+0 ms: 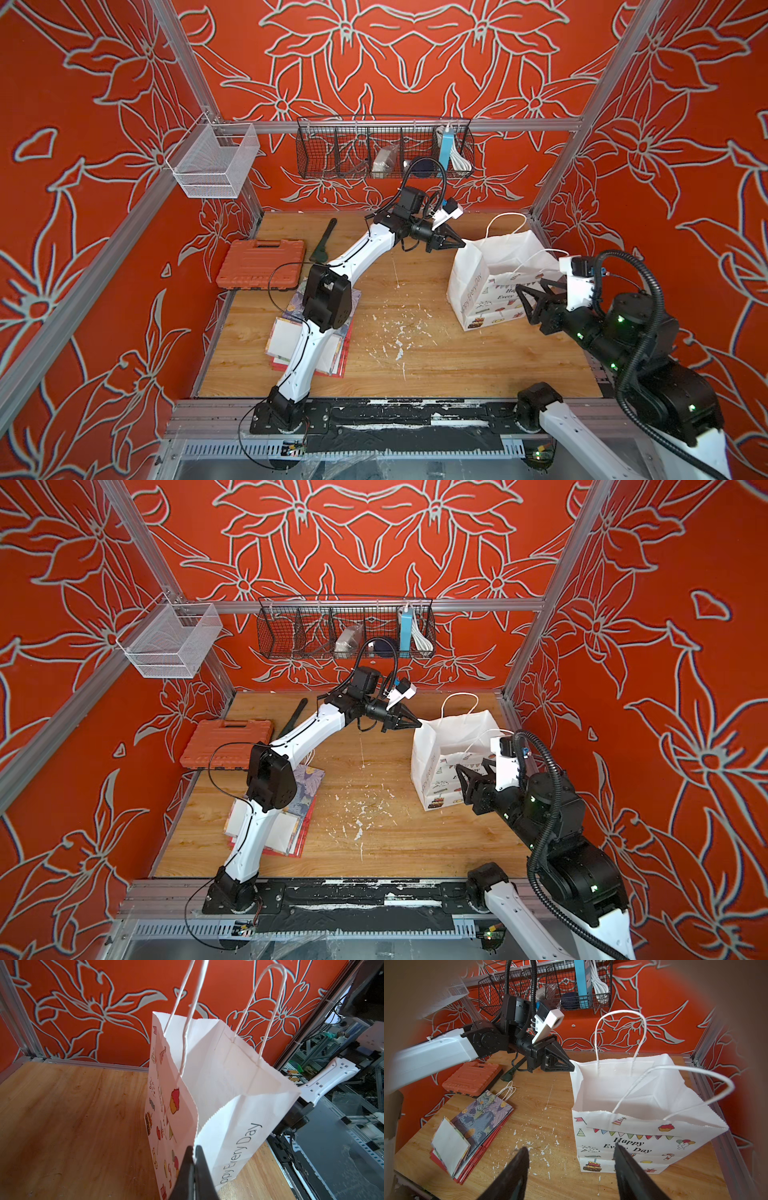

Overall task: Put away the paper bag
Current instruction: Adjust the paper bag at the center of the board.

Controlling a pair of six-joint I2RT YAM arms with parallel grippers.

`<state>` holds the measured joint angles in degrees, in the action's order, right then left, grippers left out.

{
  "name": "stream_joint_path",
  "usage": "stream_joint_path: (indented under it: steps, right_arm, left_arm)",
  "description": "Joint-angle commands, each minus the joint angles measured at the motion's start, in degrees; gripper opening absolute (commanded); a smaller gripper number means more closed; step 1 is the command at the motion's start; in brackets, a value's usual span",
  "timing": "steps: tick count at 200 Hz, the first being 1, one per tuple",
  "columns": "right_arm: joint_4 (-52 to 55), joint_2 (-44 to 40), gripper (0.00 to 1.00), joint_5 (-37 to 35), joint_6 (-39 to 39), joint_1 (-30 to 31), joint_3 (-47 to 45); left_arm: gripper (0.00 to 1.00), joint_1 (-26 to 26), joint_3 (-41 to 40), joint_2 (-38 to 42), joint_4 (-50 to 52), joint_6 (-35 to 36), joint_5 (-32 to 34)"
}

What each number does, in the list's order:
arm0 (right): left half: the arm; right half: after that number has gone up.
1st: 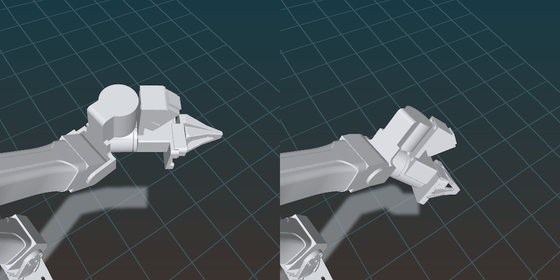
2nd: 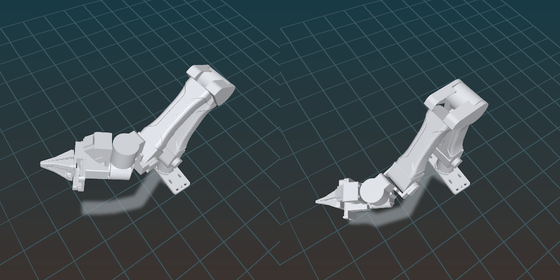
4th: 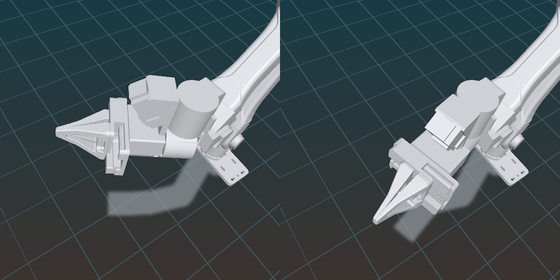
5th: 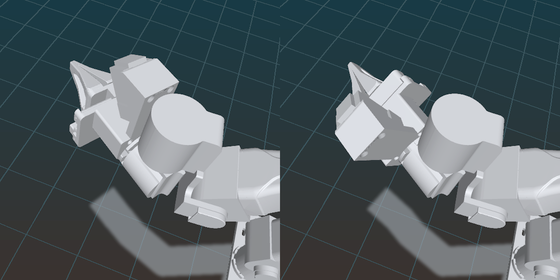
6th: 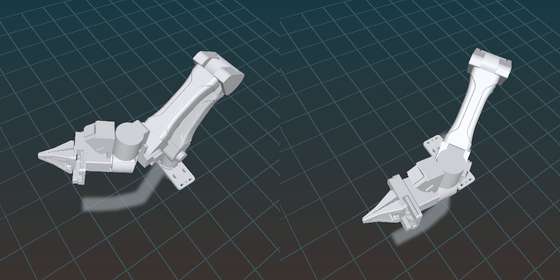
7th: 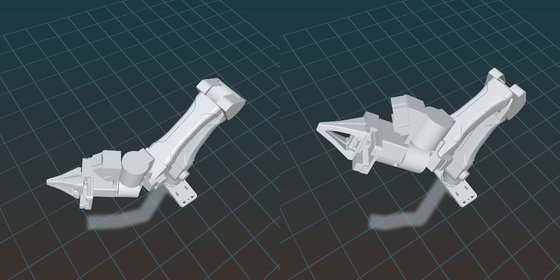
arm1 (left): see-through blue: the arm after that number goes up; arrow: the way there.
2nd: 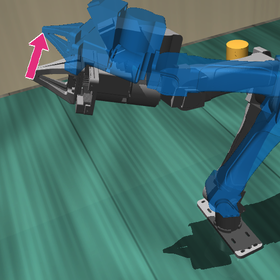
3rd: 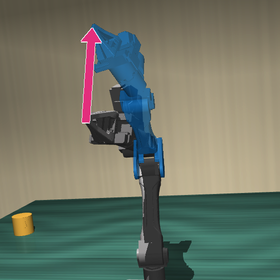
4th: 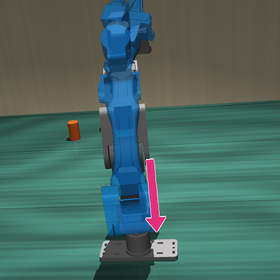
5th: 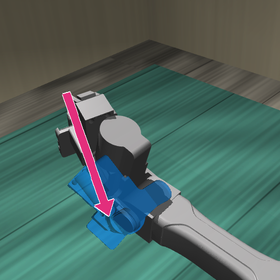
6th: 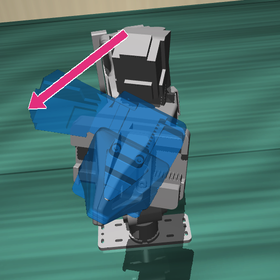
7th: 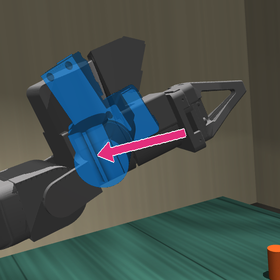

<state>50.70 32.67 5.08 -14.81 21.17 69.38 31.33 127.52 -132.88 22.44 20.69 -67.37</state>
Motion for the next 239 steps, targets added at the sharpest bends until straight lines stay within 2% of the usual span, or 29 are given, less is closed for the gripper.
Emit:
stream_joint_path:
  steps: [1,26,59,92,115,126,137,148,162,189,204,220,239]
  right_arm:
    - [0.37,0.12,0.67,0.55,2.02,0.19,1.04]
    - [-0.44,-0.09,0.67,-0.34,4.24,0.19,-0.72]
    - [-3.92,0.19,0.67,-0.22,4.21,0.19,-4.8]
    - [-7.56,-0.08,0.67,1.0,3.21,0.19,-6.43]
    - [-7.93,-0.27,0.67,0.22,3.34,0.19,-7.06]
    - [-7.59,-0.27,0.67,-0.84,3.11,0.19,-7.24]
    - [-7.13,-0.19,0.67,-1.92,2.65,0.19,-7.34]
    - [-6.68,-0.06,0.67,-3.16,1.75,0.18,-7.16]
    - [-6.59,-0.19,0.67,-4.84,0.64,0.19,-7.07]
    - [-7.02,-0.75,0.68,-11.25,-1.83,0.2,-7.33]
    - [-7.45,-0.22,0.68,-16.7,-3.59,0.19,-7.39]
    - [-6.95,3.18,0.67,-21.03,-7.32,0.15,-6.16]
    - [-5.2,9.04,0.66,-19.53,-10.44,0.1,-1.59]
  left_arm:
    - [0.0,-0.34,-3.34,4.43,3.76,5.62,-1.38]
    - [0.0,-2.24,-8.95,10.45,12.37,13.46,-2.21]
    - [0.0,-4.36,-20.46,19.41,22.38,23.64,-1.62]
    - [0.0,-8.08,-31.87,26.5,23.56,24.82,-1.95]
    - [0.0,-8.95,-36.68,30.43,24.22,27.12,-1.45]
    - [0.22,-9.51,-38.66,32.34,21.18,25.52,-1.0]
    - [0.42,-10.08,-41.46,34.81,14.64,20.18,0.26]
    - [0.58,-10.62,-44.82,38.08,5.56,14.2,2.76]
    - [0.69,-11.49,-49.43,42.65,-4.59,7.73,6.55]
    - [0.82,-12.0,-51.85,50.7,-7.16,2.16,12.86]
    - [0.84,-11.23,-56.48,56.49,-12.98,-4.82,14.78]
    - [0.84,-7.49,-63.62,63.2,-18.88,-10.23,21.78]
    - [0.84,-1.23,-72.51,67.99,-25.2,-17.15,32.96]
